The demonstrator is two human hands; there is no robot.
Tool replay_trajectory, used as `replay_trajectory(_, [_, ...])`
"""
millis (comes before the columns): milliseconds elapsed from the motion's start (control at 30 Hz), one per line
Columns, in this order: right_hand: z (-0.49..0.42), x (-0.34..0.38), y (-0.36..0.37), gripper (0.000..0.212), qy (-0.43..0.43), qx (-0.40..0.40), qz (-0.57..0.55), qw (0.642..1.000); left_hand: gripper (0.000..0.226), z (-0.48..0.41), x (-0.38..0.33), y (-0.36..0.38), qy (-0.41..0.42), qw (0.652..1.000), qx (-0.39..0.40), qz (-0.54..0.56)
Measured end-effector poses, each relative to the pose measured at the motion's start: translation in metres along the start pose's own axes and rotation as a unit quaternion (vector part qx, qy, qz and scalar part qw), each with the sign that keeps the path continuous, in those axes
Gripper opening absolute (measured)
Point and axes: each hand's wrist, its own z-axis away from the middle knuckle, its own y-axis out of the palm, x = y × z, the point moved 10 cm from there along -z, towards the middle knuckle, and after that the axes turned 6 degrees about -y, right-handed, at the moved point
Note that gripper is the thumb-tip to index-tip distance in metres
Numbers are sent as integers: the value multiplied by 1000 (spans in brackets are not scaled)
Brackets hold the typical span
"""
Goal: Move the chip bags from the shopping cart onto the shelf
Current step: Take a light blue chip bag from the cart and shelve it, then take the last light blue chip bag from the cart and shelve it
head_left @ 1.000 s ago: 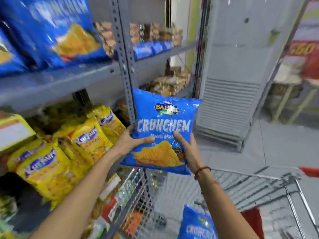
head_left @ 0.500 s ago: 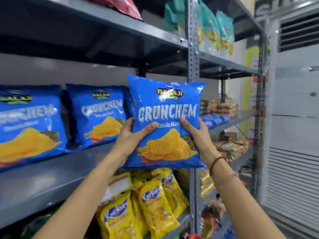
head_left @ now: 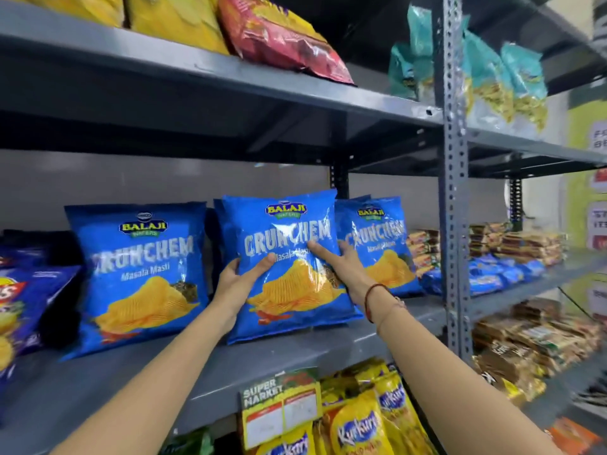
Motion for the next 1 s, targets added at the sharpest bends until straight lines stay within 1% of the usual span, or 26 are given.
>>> replay_trajectory(100, [-2,-17,1,96,9,-12,23,1000,25,-5,14,-6,-17,999,-17,-25])
replay_trajectory(133, [-3,-22,1,90,10,-15,28,999,25,-7,20,-6,-30,999,-14,-26])
replay_trajectory(167, [-4,-25,1,79,4,-16,28,999,30,-8,23,-5,-44,998,-13,-30])
replay_trajectory(233, [-4,-23,0,59,-9,-24,44,999,56,-7,26,-8,-63,997,-23,-48])
replay_trajectory(267, [-4,-21,-1,59,-14,-30,57,998,70,-6,26,-11,-68,995,-37,-62])
replay_trajectory(300, [-3,-19,-3,63,-17,-36,72,997,81,-5,26,-14,-73,993,-53,-82])
replay_trajectory(367, [5,-11,-8,72,-24,-47,119,992,91,2,20,-20,-60,987,-86,-121])
replay_trajectory(400, [11,-7,-14,73,-32,-55,134,989,94,8,14,-22,-36,981,-109,-155])
replay_trajectory(467, [31,3,-27,67,-58,-75,143,985,94,27,-5,-22,48,957,-160,-238])
replay_trajectory(533, [59,10,-45,59,-82,-102,145,981,86,57,-25,-12,155,932,-186,-271])
replay_trajectory(600, [92,13,-67,49,-105,-139,137,975,73,92,-35,7,247,910,-184,-278])
replay_trajectory(667, [130,9,-90,39,-109,-178,125,970,61,126,-27,32,297,903,-157,-269])
replay_trajectory(767, [187,-12,-125,28,-96,-221,124,963,48,158,8,72,307,912,-93,-254])
replay_trajectory(867, [245,-46,-161,29,-55,-252,158,953,41,187,59,119,293,922,-3,-252])
replay_trajectory(900, [268,-64,-173,29,-24,-259,172,950,39,197,82,137,280,925,35,-255])
replay_trajectory(933, [292,-84,-185,27,6,-269,184,946,38,208,107,154,265,925,73,-262])
replay_trajectory(1000, [343,-122,-208,16,66,-283,206,934,37,233,161,186,211,926,150,-274])
